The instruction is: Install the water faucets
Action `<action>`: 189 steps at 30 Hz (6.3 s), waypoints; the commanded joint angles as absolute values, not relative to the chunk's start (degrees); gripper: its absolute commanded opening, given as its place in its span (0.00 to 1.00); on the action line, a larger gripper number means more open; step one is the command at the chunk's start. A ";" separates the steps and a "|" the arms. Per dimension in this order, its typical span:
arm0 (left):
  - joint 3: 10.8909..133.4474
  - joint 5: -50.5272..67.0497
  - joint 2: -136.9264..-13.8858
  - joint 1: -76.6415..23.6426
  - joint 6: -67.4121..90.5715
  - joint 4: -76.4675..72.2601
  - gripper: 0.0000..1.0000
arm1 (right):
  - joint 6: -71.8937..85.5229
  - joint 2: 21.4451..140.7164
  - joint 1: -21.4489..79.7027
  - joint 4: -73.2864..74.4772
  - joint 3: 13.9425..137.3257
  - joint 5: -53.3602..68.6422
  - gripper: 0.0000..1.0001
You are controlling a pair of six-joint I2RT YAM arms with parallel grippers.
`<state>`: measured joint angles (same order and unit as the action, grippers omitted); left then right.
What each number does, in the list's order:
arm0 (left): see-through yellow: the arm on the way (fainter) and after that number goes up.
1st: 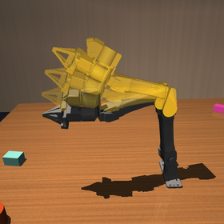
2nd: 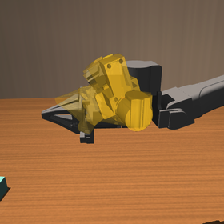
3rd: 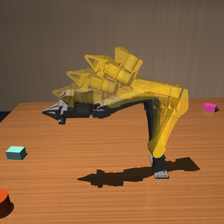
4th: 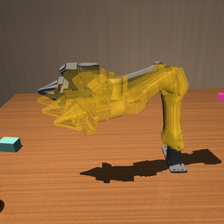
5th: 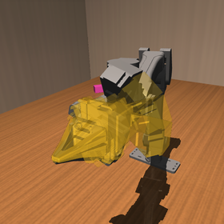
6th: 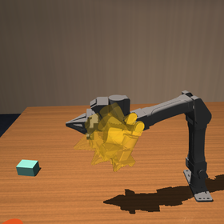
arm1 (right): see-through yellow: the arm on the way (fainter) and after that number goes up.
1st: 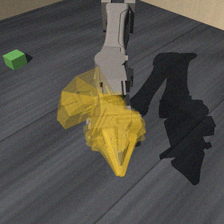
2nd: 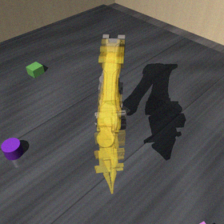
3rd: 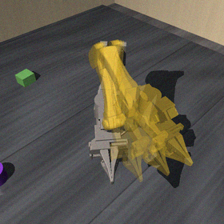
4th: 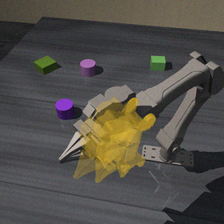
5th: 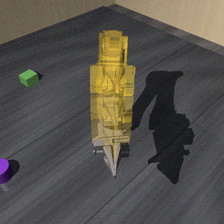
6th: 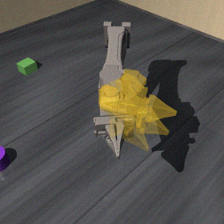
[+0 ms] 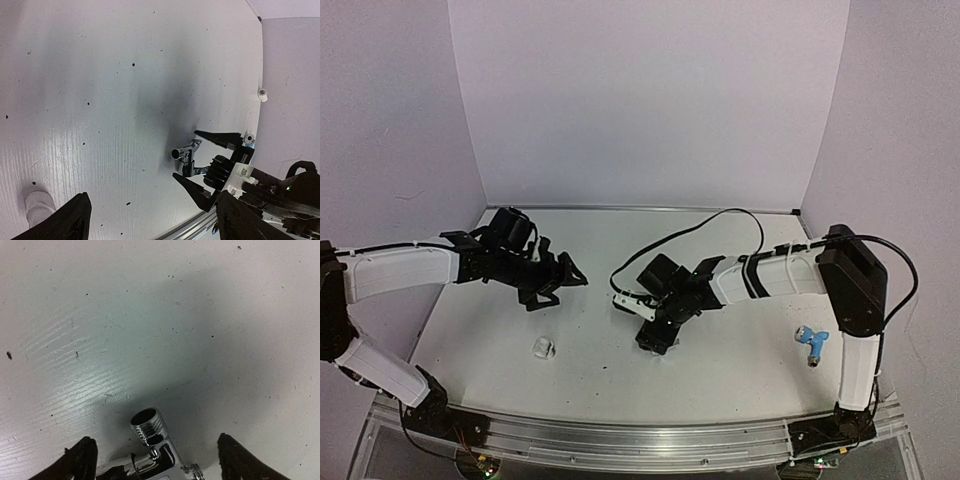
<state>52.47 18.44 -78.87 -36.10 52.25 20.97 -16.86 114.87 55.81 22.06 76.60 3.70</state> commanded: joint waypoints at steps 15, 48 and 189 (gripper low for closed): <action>63.77 24.19 -95.09 -42.10 47.89 14.64 0.84 | 40.25 101.43 47.29 20.35 64.02 25.31 0.93; 55.04 43.43 -90.78 -43.30 54.38 -13.46 0.78 | 41.59 85.47 45.11 -18.15 49.92 33.04 0.00; 79.37 19.58 -97.68 -42.51 34.17 41.43 0.00 | 17.29 77.59 43.25 11.52 55.69 5.41 0.00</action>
<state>69.84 8.25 -98.96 -42.94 38.61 49.71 21.28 82.87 43.33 13.50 56.34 16.08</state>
